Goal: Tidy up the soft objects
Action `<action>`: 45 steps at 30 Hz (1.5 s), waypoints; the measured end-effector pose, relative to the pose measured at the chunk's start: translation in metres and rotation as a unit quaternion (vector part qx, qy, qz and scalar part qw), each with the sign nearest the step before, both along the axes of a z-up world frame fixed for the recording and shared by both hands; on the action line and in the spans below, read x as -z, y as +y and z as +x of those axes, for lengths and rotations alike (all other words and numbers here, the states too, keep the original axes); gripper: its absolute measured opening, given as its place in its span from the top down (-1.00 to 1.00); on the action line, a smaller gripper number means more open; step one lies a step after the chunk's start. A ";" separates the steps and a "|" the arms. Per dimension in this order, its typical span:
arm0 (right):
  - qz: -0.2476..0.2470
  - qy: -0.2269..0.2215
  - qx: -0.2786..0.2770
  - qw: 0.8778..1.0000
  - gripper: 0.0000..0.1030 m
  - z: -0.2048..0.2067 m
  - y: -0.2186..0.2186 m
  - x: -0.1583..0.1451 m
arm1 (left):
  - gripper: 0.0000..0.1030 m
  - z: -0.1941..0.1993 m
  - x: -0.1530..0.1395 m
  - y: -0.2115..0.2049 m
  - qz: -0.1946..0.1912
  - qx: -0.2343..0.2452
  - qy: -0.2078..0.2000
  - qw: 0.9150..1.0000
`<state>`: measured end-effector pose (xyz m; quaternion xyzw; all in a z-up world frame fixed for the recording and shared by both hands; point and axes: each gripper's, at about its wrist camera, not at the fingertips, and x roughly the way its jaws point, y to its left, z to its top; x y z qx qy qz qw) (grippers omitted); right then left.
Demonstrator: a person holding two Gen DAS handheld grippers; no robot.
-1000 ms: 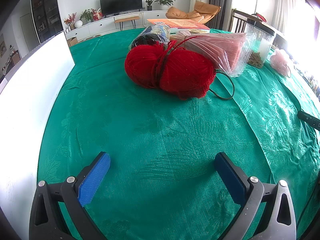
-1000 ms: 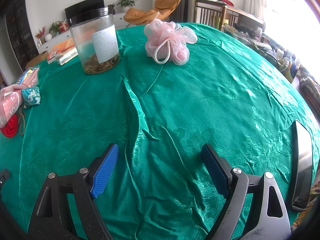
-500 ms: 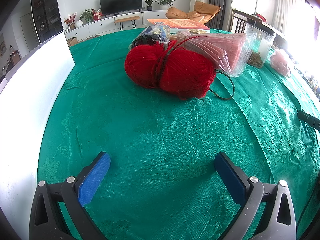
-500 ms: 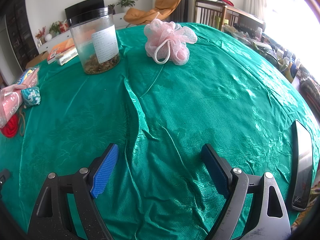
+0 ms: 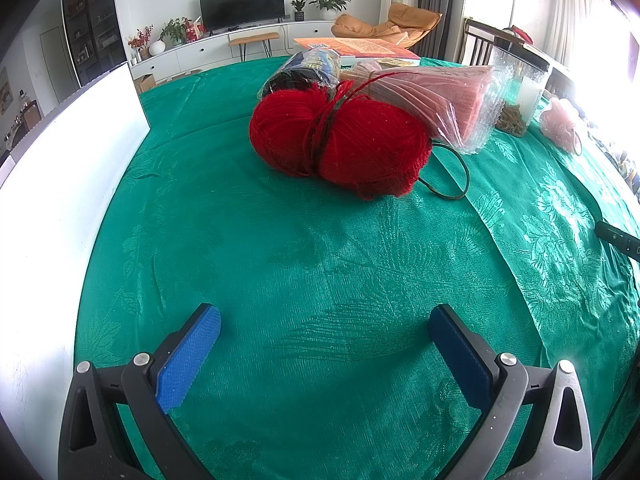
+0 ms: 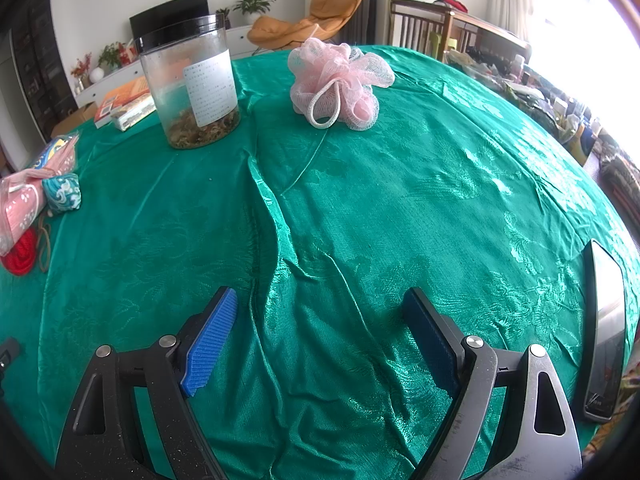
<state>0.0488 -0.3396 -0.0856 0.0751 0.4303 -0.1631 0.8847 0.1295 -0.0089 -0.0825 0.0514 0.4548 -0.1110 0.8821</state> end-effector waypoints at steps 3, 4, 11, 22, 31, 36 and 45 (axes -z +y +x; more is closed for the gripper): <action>0.000 0.000 0.000 1.000 -0.69 0.000 0.000 0.000 | -1.00 0.000 0.000 0.000 0.000 0.000 0.000 1.000; 0.000 0.000 0.000 1.000 -0.69 0.000 0.000 0.000 | -1.00 0.000 0.000 0.000 0.000 0.000 0.000 1.000; 0.000 0.000 0.000 1.000 -0.70 0.000 0.000 0.000 | -1.00 0.000 0.000 0.000 0.000 0.000 0.000 1.000; 0.000 0.000 0.000 1.000 -0.69 0.000 0.000 0.000 | -1.00 0.000 0.000 0.000 0.000 0.000 0.000 1.000; 0.000 0.000 0.000 1.000 -0.69 0.000 0.000 0.000 | -1.00 0.000 0.000 0.000 0.000 0.000 0.000 1.000; 0.000 0.000 0.000 1.000 -0.69 0.000 0.000 0.000 | -1.00 0.000 0.000 0.000 0.000 0.000 0.001 1.000; 0.000 0.000 0.000 1.000 -0.71 0.000 0.000 0.000 | -1.00 0.004 -0.001 0.001 0.003 0.016 0.019 1.000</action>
